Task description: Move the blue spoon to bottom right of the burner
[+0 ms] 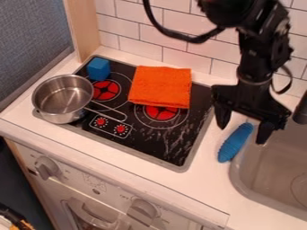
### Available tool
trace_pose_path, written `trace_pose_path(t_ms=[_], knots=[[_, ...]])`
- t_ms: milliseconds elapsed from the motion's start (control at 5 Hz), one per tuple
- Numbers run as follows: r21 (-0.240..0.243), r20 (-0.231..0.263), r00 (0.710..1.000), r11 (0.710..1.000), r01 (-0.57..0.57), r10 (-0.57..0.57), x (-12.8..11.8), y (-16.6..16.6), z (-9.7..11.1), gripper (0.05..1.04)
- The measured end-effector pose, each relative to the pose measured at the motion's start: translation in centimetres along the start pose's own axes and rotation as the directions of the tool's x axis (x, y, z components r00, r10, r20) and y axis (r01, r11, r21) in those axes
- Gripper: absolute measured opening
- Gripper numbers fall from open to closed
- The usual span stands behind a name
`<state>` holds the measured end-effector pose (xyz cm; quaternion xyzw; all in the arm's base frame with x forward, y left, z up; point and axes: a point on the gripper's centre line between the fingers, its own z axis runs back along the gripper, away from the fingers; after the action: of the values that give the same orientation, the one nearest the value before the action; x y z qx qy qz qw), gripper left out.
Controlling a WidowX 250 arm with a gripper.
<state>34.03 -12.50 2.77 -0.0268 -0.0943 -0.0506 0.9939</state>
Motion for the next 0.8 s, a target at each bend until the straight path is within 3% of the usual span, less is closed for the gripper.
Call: trace_pose_path(t_ms=[200, 400, 800], knots=[[0.01, -0.047, 0.999, 1.0, -0.011, 0.012, -0.5, 0.6, -2.4, 1.001], [-0.007, -0.021, 1.0, 1.0, -0.009, 0.009, 1.0, 0.3, -3.1, 0.961], [0.006, 0.0, 1.0, 1.0, 0.013, -0.013, 2.8, -0.1, -3.8, 0.408]])
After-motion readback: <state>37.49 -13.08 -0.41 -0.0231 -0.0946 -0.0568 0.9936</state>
